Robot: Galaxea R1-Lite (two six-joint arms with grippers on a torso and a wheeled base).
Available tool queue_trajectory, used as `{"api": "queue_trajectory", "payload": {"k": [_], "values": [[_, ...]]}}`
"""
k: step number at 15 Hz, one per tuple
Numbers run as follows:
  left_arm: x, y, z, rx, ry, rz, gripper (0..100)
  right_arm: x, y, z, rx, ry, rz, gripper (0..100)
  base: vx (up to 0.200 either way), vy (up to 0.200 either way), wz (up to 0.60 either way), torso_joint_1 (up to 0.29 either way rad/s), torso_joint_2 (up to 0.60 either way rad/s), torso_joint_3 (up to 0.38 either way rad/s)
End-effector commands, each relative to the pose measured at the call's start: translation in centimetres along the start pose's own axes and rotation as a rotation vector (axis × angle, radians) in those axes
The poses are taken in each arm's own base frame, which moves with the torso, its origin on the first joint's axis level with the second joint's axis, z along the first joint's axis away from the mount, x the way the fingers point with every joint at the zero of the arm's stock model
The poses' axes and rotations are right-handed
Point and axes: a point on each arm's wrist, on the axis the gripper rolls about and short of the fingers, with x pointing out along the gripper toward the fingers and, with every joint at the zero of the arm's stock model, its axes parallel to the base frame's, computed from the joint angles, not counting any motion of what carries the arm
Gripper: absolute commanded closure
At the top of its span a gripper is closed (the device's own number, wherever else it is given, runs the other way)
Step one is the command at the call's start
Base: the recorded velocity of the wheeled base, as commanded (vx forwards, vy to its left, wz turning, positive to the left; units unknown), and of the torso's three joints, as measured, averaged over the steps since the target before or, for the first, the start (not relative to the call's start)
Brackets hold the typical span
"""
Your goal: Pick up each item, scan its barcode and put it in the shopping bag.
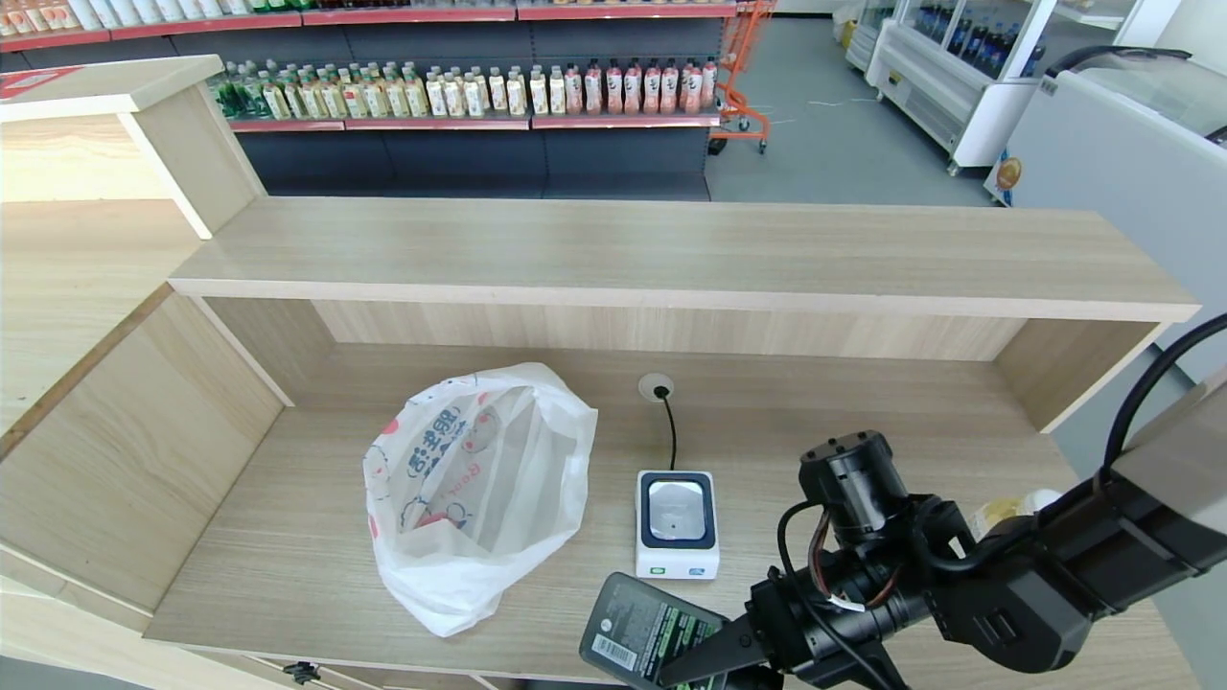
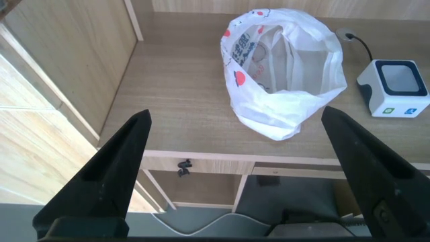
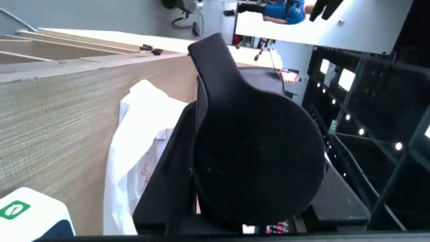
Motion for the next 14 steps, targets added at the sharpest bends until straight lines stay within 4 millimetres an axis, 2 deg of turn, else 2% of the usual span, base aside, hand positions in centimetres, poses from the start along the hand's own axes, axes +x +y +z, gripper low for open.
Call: {"api": "queue_trajectory", "payload": {"k": [1, 14], "values": [[0.00, 0.00, 0.00, 0.000, -0.001, 0.000, 0, 0.10, -0.04, -0.03, -0.003, -0.005, -0.008, 100, 0.000, 0.000, 0.00, 0.000, 0.00, 0.000], [0.00, 0.00, 0.00, 0.000, -0.001, 0.000, 0, 0.20, -0.08, -0.67, -0.029, -0.022, -0.066, 100, 0.000, 0.000, 0.00, 0.000, 0.00, 0.000]]}}
